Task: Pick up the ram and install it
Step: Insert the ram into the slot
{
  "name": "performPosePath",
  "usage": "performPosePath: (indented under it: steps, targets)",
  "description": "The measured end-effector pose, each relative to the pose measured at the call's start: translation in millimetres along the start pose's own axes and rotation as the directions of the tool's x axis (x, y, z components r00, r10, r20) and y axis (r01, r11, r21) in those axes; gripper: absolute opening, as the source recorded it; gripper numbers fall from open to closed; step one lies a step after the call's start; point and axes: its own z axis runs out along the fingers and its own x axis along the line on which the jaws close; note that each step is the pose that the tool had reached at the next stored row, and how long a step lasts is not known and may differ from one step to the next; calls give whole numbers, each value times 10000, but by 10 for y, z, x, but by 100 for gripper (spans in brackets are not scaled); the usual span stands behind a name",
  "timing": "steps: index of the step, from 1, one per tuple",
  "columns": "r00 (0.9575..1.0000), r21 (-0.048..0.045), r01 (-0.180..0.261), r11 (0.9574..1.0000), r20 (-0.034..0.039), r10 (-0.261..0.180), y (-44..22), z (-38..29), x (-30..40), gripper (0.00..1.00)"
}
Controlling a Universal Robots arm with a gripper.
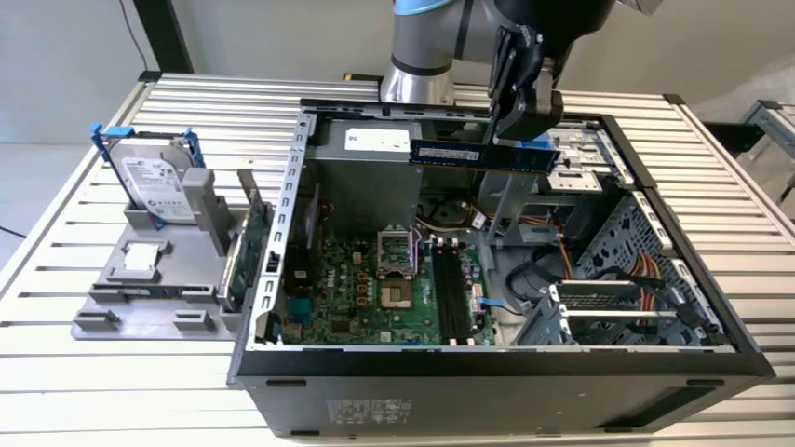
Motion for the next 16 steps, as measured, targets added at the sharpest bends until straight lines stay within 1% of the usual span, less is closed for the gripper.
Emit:
performPosePath:
  steps: [3,9,16]
  targets:
    - [9999,0,-114,9999,5,114,0,0,0,0]
    - [9987,-3,-503,9987,19,503,0,0,0,0]
    - [9951,-6,-991,9951,37,991,0,0,0,0]
